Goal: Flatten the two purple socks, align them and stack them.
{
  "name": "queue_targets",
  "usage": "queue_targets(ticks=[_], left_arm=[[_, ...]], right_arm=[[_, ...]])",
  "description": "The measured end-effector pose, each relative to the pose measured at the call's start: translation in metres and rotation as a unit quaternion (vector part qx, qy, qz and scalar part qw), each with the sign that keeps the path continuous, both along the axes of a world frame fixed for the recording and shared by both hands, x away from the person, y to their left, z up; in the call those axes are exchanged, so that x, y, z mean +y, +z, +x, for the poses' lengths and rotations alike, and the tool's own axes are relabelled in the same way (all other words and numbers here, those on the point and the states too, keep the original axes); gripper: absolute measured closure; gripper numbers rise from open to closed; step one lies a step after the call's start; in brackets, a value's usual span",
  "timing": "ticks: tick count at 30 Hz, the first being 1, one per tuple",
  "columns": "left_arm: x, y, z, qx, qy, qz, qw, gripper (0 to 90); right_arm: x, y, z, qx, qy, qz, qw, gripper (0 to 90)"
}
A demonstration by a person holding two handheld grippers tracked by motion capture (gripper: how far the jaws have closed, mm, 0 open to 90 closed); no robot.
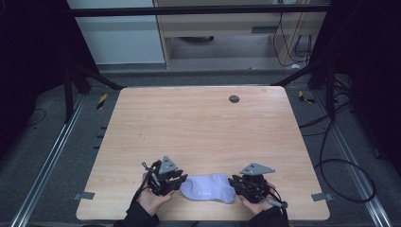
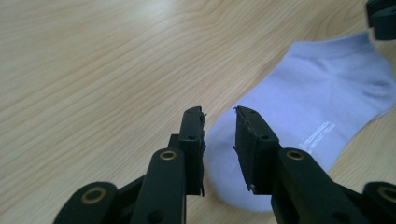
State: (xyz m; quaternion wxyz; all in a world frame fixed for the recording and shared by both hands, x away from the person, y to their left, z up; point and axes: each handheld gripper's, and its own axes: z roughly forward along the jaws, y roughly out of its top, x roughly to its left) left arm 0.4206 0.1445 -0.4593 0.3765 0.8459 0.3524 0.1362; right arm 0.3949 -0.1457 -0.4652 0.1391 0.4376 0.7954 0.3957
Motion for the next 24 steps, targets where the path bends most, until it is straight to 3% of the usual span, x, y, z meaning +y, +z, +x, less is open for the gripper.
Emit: queue_targets(ticks=[4,6,10,13,15,19,24], left_arm=[[-0.018,-0.010,0.000,-0.002,-0.020,0.015,0.9997,75.8],[-0.023,-0.017,0.000,0.003,-0.024,0.023,0.9995,77.8],[-0.025,-0.025,-0.002,0.012,-0.026,0.033,0.9991,79.7],[-0.026,-0.027,-0.004,0.010,-0.030,0.038,0.9988,80.0],[-0.027,-0.029,-0.005,0.009,-0.031,0.038,0.9988,79.9],[-0.026,-0.028,-0.007,0.006,-0.032,0.037,0.9988,79.2],[-0.018,-0.021,-0.001,-0.003,-0.020,0.024,0.9995,70.7]], right_arm=[[0.010,-0.006,0.004,-0.007,0.028,0.024,0.9993,84.7],[0.016,-0.012,0.007,0.004,0.045,0.027,0.9986,86.5],[0.023,-0.026,0.012,0.020,0.053,-0.011,0.9983,88.4],[0.022,-0.031,0.013,0.040,0.046,-0.022,0.9979,88.7],[0.020,-0.031,0.012,0.041,0.045,-0.023,0.9979,88.6],[0.018,-0.030,0.012,0.038,0.047,-0.026,0.9978,87.2],[0.008,-0.020,0.012,0.009,0.040,0.009,0.9991,81.1]])
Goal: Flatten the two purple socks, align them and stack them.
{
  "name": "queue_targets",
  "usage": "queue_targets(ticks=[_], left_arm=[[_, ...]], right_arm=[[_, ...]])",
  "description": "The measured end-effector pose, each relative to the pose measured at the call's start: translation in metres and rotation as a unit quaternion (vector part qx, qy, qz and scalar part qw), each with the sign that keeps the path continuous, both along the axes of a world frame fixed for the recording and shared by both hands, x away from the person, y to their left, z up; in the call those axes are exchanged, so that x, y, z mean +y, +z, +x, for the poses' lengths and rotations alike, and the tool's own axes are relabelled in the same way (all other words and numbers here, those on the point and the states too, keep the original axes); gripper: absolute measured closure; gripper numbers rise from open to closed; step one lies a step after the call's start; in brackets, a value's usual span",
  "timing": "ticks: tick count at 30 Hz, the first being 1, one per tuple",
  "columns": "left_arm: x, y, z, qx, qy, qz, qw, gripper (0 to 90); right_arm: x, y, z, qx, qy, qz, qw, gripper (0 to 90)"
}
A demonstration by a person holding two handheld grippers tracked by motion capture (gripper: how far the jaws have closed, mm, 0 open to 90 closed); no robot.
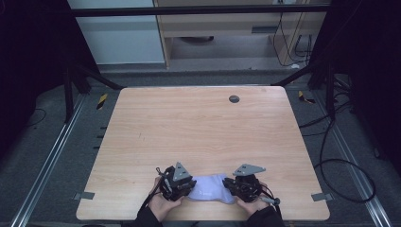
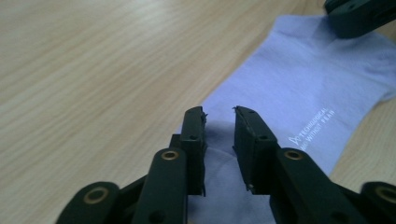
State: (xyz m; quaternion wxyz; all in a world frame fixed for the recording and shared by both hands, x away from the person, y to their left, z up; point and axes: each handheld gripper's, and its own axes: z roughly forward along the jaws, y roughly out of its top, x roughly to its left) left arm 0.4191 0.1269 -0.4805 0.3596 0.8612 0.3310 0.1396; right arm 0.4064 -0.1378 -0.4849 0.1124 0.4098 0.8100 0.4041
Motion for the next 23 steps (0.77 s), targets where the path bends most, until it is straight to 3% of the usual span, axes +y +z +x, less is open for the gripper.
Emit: queue_targets(ticks=[5,9,19,23], left_arm=[[0.021,0.011,0.011,-0.018,0.039,-0.024,0.9988,59.0],[0.042,0.015,0.021,-0.024,0.070,-0.039,0.9965,50.6],[0.092,0.015,0.042,-0.030,0.131,-0.053,0.9896,40.5],[0.106,0.015,0.046,-0.031,0.149,-0.055,0.9869,37.8]], right_arm=[[-0.028,0.009,0.006,-0.035,-0.048,0.029,0.9978,70.1],[-0.054,0.010,0.011,-0.039,-0.089,0.044,0.9943,61.1],[-0.092,0.004,0.022,-0.052,-0.155,0.031,0.9861,37.7],[-0.101,0.001,0.024,-0.056,-0.171,0.027,0.9832,33.2]])
